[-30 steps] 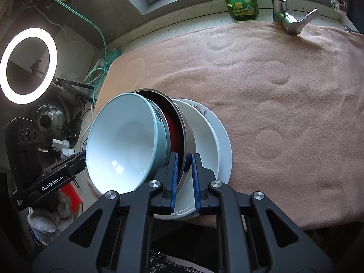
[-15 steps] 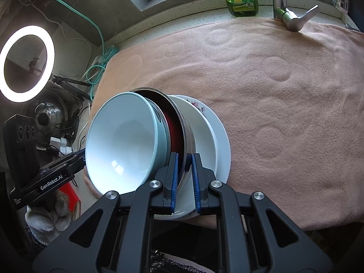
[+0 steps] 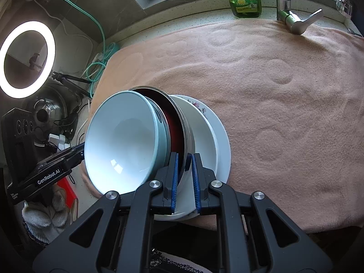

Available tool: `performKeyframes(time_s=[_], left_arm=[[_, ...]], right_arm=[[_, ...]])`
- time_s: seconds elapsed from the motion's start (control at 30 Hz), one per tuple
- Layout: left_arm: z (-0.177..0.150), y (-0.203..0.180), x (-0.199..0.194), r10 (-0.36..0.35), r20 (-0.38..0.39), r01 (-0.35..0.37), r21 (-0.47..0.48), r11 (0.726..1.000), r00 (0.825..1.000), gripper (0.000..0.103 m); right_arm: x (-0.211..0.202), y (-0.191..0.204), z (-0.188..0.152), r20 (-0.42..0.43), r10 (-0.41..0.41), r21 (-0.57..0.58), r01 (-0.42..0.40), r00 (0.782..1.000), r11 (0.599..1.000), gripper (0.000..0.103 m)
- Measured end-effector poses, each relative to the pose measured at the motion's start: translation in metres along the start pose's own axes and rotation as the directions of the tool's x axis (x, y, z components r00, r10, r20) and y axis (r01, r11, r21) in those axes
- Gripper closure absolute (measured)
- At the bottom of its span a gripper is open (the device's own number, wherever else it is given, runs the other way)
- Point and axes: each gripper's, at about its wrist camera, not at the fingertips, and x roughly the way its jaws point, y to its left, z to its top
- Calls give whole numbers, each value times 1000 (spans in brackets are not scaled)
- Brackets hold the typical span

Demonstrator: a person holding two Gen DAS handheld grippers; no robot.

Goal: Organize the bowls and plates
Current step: 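Lower the bowl stack onto the white plate stack, then open both grippers to release the bowl stack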

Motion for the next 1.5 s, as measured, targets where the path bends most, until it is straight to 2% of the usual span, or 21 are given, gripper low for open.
performKeyframes(time_s=[0.1, 0.63, 1.0, 1.07, 1.2, 1.23, 1.3, 1.33, 1.4, 1.5], left_arm=[[1, 0, 0, 3, 1, -3, 4, 1000, 1000, 89], [-1, 2, -12, 15, 25, -16, 12, 1000, 1000, 89], [-15, -3, -32, 28, 56, -30, 34, 999, 998, 89], [-19, -7, -35, 22, 59, -24, 41, 999, 998, 80], [-29, -12, -42, 25, 75, -29, 54, 998, 997, 80], [-31, -14, -44, 26, 76, -30, 56, 998, 997, 80], [-34, -17, -48, 34, 83, -39, 68, 997, 996, 80], [-36, -18, -50, 39, 89, -46, 75, 996, 995, 80], [-39, -21, -54, 49, 102, -58, 86, 995, 994, 80], [-42, -24, -62, 52, 125, -63, 91, 994, 991, 61]], right_arm=[[-3, 2, 0, 11, -14, -13, 14, 1000, 1000, 90], [-19, 1, -3, 38, -22, -16, 23, 999, 1000, 90], [-37, 5, -24, 82, -77, -36, 80, 994, 996, 90], [-41, 8, -29, 92, -89, -44, 93, 992, 995, 90], [-51, 16, -41, 128, -133, -72, 143, 983, 987, 89], [-53, 18, -44, 138, -144, -80, 156, 980, 985, 88], [-57, 24, -49, 159, -161, -98, 178, 974, 979, 68], [-60, 26, -52, 172, -167, -108, 187, 971, 976, 63], [-65, 32, -58, 198, -179, -127, 207, 964, 970, 60], [-73, 42, -64, 237, -199, -154, 239, 951, 959, 57]])
